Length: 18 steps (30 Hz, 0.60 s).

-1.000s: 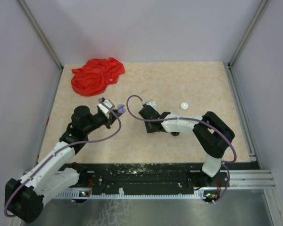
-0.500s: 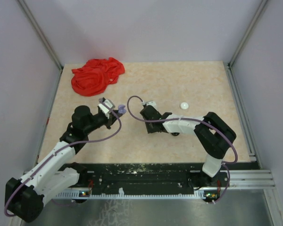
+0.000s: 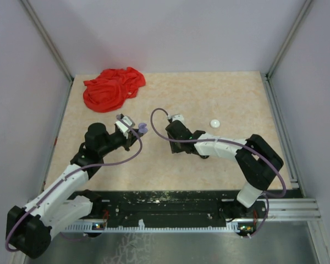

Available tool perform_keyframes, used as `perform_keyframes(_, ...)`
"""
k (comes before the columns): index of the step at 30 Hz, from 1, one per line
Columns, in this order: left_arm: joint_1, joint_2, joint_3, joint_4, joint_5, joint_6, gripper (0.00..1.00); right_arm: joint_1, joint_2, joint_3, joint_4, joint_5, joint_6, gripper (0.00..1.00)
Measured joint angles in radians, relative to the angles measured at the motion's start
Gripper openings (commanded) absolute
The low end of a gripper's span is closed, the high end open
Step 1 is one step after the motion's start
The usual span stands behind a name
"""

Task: Insert the wireless bluetooth earbuds into the charging case
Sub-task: Pick up the earbud from the center of the board.

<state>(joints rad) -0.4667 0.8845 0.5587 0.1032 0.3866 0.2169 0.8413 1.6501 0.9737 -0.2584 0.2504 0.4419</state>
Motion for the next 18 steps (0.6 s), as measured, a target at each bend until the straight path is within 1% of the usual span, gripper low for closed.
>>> perform_keyframes(11,0.0,0.002,0.0,0.0,0.0,0.0,0.01,0.0,0.003,0.002,-0.048,0.014,-0.006,0.35)
perform_keyframes(18,0.0,0.003,0.0,0.0,0.001,-0.001,0.01,0.0,0.06,0.004,-0.077,0.017,-0.029,0.35)
